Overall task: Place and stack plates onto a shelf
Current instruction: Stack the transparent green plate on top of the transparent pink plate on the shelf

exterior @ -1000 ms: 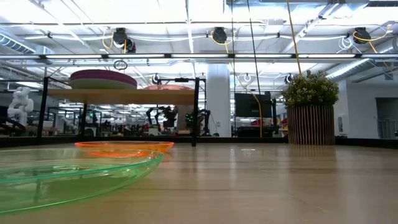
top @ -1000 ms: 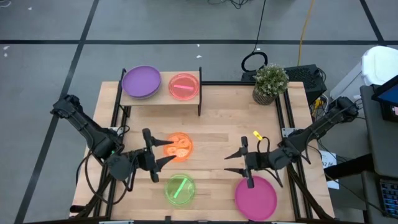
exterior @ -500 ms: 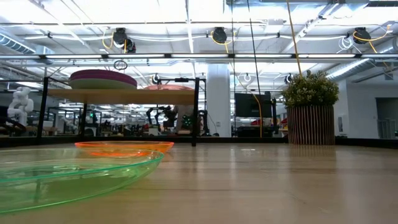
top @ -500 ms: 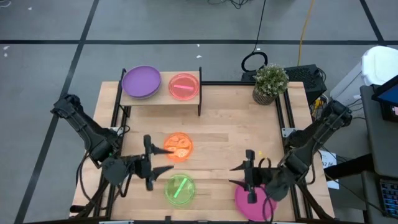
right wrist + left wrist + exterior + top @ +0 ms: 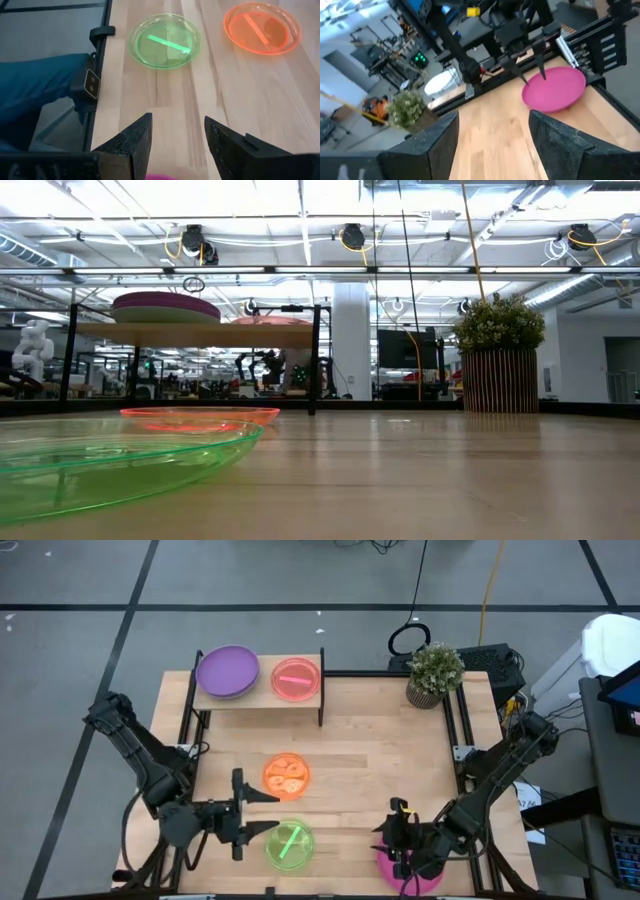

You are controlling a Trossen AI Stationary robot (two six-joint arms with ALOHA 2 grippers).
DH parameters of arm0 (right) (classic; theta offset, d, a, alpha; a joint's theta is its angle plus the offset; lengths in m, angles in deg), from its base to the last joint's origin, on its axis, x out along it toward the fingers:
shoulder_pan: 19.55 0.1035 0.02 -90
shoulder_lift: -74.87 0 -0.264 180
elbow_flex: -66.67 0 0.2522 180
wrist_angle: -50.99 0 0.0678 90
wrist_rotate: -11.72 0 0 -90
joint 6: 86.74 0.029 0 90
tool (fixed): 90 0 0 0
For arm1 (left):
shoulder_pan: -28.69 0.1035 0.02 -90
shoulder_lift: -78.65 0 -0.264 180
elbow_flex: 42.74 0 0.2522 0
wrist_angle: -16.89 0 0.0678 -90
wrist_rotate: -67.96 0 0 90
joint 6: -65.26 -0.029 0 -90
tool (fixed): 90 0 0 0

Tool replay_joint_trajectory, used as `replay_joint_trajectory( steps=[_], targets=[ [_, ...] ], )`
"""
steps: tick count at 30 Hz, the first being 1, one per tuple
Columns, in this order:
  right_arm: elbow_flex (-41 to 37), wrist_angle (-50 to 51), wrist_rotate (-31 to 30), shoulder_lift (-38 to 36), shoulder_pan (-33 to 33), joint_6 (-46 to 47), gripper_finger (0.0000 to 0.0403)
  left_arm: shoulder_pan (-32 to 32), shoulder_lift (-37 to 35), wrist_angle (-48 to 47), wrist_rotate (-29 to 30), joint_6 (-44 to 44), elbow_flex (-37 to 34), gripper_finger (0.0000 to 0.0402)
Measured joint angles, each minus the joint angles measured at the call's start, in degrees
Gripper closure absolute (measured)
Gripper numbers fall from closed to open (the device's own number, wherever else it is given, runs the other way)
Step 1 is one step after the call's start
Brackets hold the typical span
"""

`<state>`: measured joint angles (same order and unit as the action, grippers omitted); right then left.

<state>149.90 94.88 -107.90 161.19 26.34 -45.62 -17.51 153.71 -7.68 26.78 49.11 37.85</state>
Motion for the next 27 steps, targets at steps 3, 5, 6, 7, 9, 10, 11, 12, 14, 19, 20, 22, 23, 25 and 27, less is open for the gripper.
replay_joint_trajectory(
  steps=[3,5,6,7,9,10,11,12,14,19,20,22,23,25,27],
  targets=[
    [0.01,0.02,-0.17,0.0,0.0,1.16,0.0239,0.37,-0.01,-3.22,-0.12,4.02,0.0,0.0156],
    [0.01,-0.08,-0.33,0.09,-0.37,1.29,0.0239,0.44,-0.01,-5.04,-0.26,5.75,0.0,0.0156],
    [0.01,-0.58,-0.28,0.54,-0.86,1.3,0.0239,0.42,-0.01,-5.51,-0.47,5.82,0.0,0.0156],
    [0.03,-1.37,-0.05,1.08,-1.49,1.23,0.0239,0.45,-0.01,-5.96,-0.69,6.15,0.0,0.0156],
    [0.03,-2.97,1.35,2.73,-2.69,-0.12,0.0239,0.81,-0.01,-6.1,-0.96,7.22,0.0,0.0156],
    [0.03,-4.58,2.08,3.85,-3.42,-1.24,0.0239,0.99,-0.01,-5.9,-1.04,7.92,0.0,0.0156],
    [0.03,-6.72,3.37,4.94,-4.17,-2.63,0.0239,1.19,-0.01,-5.64,-1.14,8.71,0.0,0.0156],
    [0.03,-8.84,4.74,6.07,-4.74,-4.4,0.0239,1.35,-0.01,-5.56,-1.24,9.42,0.0,0.0156],
    [0.03,-12.86,6.56,8.46,-5.74,-8.65,0.0239,1.42,-0.01,-5.67,-1.29,10.54,0.0,0.0156],
    [0.01,-21.13,7.57,14.62,-7.58,-19.91,0.0239,1.39,-0.01,-5.67,-1.43,12.1,0.0,0.0156],
    [0.01,-22.9,7.67,15.68,-7.92,-22.03,0.0239,1.4,-0.01,-5.67,-1.43,12.29,0.0,0.0156],
    [0.01,-27.45,8.69,18.18,-8.73,-26.43,0.0239,1.4,-0.01,-5.68,-1.41,12.65,0.0,0.0156],
    [0.03,-29.97,9.87,19.42,-9.13,-28.96,0.0239,1.4,-0.01,-5.67,-1.42,12.82,-0.01,0.0156],
    [0.02,-33.29,11.49,21.8,-9.86,-33.0,0.0239,1.4,-0.01,-5.74,-1.43,13.09,-0.02,0.0156],
    [0.02,-35.76,12.0,23.92,-10.68,-36.52,0.0239,1.38,-0.01,-5.75,-1.43,13.09,-0.03,0.0156]
  ],
)
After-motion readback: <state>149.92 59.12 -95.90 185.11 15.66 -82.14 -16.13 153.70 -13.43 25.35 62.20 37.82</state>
